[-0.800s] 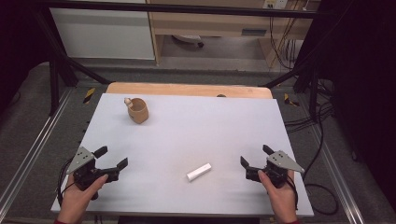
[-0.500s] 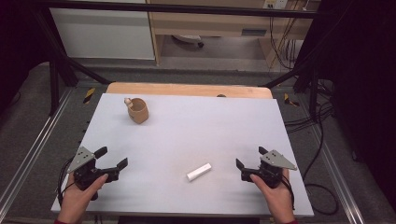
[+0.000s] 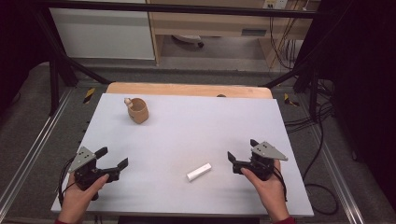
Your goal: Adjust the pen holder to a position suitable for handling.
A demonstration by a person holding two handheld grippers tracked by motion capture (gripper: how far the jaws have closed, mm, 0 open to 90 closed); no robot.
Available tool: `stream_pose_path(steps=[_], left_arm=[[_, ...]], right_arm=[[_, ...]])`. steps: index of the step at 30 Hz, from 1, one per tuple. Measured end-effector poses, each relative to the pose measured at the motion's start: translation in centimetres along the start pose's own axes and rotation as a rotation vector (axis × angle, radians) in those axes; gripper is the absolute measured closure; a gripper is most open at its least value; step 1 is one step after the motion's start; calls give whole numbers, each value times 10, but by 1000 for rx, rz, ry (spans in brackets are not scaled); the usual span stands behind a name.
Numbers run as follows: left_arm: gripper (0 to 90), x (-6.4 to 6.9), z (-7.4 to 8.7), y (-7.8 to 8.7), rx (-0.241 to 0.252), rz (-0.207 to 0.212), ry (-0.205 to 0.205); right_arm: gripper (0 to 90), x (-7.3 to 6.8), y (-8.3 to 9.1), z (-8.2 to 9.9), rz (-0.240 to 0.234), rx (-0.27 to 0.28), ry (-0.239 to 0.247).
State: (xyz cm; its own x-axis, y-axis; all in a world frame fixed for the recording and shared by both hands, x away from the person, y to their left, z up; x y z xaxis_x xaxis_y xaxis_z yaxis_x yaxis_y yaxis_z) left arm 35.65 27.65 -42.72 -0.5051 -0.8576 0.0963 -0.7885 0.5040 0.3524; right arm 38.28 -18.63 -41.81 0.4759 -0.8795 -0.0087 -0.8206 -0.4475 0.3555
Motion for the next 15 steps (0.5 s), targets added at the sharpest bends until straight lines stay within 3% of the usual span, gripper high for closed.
stream_pose_path(steps=[4, 5, 7, 8, 14, 15], left_arm=[[49, 0, 0, 0, -3, -1, 2], [49, 0, 0, 0, -3, 0, 2], [49, 0, 0, 0, -3, 0, 0], [49, 0, 0, 0, -3, 1, 2], [49, 0, 0, -1, -3, 2, 0], [49, 0, 0, -1, -3, 2, 0]], right_arm=[[133, -7, -10, -8, -8, -12, 21], [219, -10, -16, -9, -9, -19, 37], [238, -12, -19, -9, -11, -21, 43], [310, -15, -23, -8, -21, -30, 49], [443, -19, -28, -4, -41, -52, 51], [503, -20, -29, -1, -46, -63, 40]])
Point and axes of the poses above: each handheld gripper's, and its own axes: y roughly backward along the jaws, z roughly out of its underside, x roughly to its right, the point moved 4 cm from there along -y, roughly forward along the jaws, and after that the axes turned 1 degree about -y, right-handed, at the moved point
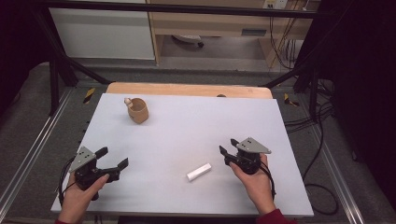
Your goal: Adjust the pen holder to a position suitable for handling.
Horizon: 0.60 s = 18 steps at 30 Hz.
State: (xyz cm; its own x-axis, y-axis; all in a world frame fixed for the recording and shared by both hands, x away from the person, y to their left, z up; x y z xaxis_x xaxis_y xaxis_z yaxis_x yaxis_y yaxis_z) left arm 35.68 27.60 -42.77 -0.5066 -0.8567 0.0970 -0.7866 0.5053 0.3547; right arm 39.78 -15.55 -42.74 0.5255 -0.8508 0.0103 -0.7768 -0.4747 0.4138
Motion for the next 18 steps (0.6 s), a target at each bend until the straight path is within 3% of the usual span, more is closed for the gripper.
stream_pose_path(steps=[3, 4, 5, 7, 10, 18], left_arm=[[49, 0, 0, 0, 0, 0, -1], [49, 0, 0, 0, -1, 1, -1], [49, 0, 0, 0, -1, 1, 0], [49, 0, 0, -1, -2, 1, 0], [50, 0, 0, -1, -1, -6, -4], [50, 0, 0, -2, -4, -10, -6]], right_arm=[[553, 0, -1, 3, -3, -7, -5], [622, -1, -2, 5, -9, -13, -9], [622, -1, -2, 5, -9, -13, -9], [729, -1, -3, 8, -16, -28, -13], [808, -3, -6, 14, -34, -53, -18], [898, -9, -15, 26, -59, -137, -23]])
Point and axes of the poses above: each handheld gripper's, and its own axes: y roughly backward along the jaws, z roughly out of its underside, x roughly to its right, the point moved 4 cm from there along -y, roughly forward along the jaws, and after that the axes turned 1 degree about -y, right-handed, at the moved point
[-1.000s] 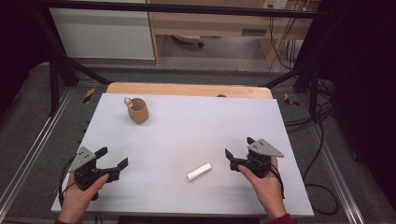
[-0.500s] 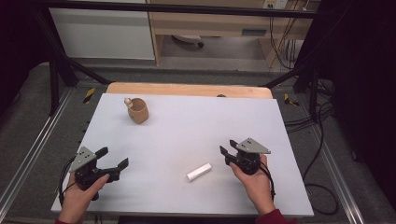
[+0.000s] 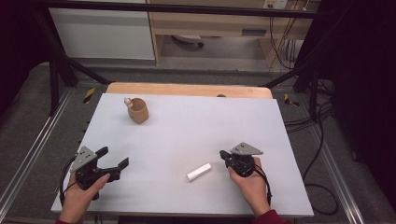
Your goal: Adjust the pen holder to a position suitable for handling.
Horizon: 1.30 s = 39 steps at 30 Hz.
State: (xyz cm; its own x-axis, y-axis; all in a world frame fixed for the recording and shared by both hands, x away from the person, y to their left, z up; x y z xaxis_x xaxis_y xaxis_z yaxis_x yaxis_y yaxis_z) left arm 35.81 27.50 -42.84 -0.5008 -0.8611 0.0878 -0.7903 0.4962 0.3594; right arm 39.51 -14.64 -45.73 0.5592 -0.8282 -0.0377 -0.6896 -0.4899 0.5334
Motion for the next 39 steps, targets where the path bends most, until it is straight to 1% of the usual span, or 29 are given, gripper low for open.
stream_pose_path(steps=[1, 2, 4, 5, 7, 13, 18, 21, 24, 29, 32, 34, 36, 38, 39], left_arm=[[50, 0, 0, 0, -1, 0, 0], [50, 0, 0, -1, -1, 1, 1], [50, 0, 0, -1, -1, 2, 2], [50, 1, 0, -1, -1, 3, 2], [50, 1, 0, -1, -3, 5, 0], [50, 2, 0, -2, -6, 8, -2], [50, 2, 1, -2, -8, 11, -3], [50, 3, 1, -3, -9, 13, -4], [50, 3, 1, -3, -9, 15, -7], [50, 3, 1, -3, -11, 15, -7], [50, 3, 1, -3, -13, 13, -10], [50, 3, 1, -3, -17, 12, -10], [50, 3, 1, -3, -20, 10, -11], [50, 4, 1, -3, -20, 10, -9], [50, 4, 1, -3, -20, 10, -10]], right_arm=[[900, -1, -2, 2, -8, -15, 0], [900, -4, -5, 4, -21, -41, -1], [900, -6, -7, 6, -35, -63, -4], [900, -6, -7, 6, -35, -63, -4], [900, -10, -9, 8, -49, -89, -8], [900, -19, -18, 14, -70, -153, -20], [900, -24, -24, 14, -84, -170, -23], [900, -26, -25, 15, -86, -181, -20], [900, -28, -25, 15, -96, -187, -30], [900, -32, -24, 16, -99, -193, -28], [900, -36, -23, 17, -102, -197, -38], [900, -40, -21, 18, -97, -201, -58], [900, -42, -21, 18, -96, -204, -67], [900, -47, -21, 18, -91, -206, -66], [900, -47, -21, 18, -91, -206, -66]])
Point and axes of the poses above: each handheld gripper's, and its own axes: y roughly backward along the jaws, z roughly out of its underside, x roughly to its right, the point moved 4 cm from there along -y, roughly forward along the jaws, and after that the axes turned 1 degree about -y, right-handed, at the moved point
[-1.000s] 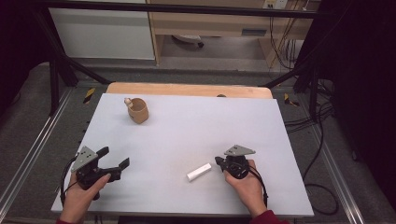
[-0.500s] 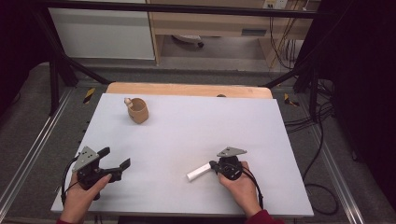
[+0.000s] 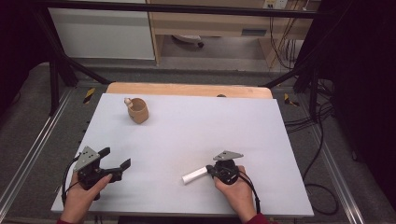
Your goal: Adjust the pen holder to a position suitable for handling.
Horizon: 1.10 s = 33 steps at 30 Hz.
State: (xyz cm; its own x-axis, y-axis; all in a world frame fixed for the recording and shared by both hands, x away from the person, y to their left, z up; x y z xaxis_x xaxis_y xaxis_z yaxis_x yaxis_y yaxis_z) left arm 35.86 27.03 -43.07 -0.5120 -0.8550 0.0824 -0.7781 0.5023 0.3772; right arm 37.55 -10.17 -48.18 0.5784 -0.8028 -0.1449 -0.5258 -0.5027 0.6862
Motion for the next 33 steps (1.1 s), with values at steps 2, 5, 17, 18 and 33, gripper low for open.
stream_pose_path(steps=[2, 5, 17, 18, 33], left_arm=[[50, 0, 0, 0, -2, 0, 0], [50, 0, 0, 0, -3, -2, -1], [53, 0, 1, -1, -13, -7, -7], [53, 0, 1, -1, -14, -7, -7], [54, 0, 2, -2, -20, -8, -9]], right_arm=[[900, -8, -2, 0, -7, 0, 6], [900, -13, -4, -1, -11, 1, 11], [900, -52, -14, 0, -31, 21, 52], [900, -54, -14, 0, -40, 22, 45], [900, -80, -24, -2, -76, 34, 66]])
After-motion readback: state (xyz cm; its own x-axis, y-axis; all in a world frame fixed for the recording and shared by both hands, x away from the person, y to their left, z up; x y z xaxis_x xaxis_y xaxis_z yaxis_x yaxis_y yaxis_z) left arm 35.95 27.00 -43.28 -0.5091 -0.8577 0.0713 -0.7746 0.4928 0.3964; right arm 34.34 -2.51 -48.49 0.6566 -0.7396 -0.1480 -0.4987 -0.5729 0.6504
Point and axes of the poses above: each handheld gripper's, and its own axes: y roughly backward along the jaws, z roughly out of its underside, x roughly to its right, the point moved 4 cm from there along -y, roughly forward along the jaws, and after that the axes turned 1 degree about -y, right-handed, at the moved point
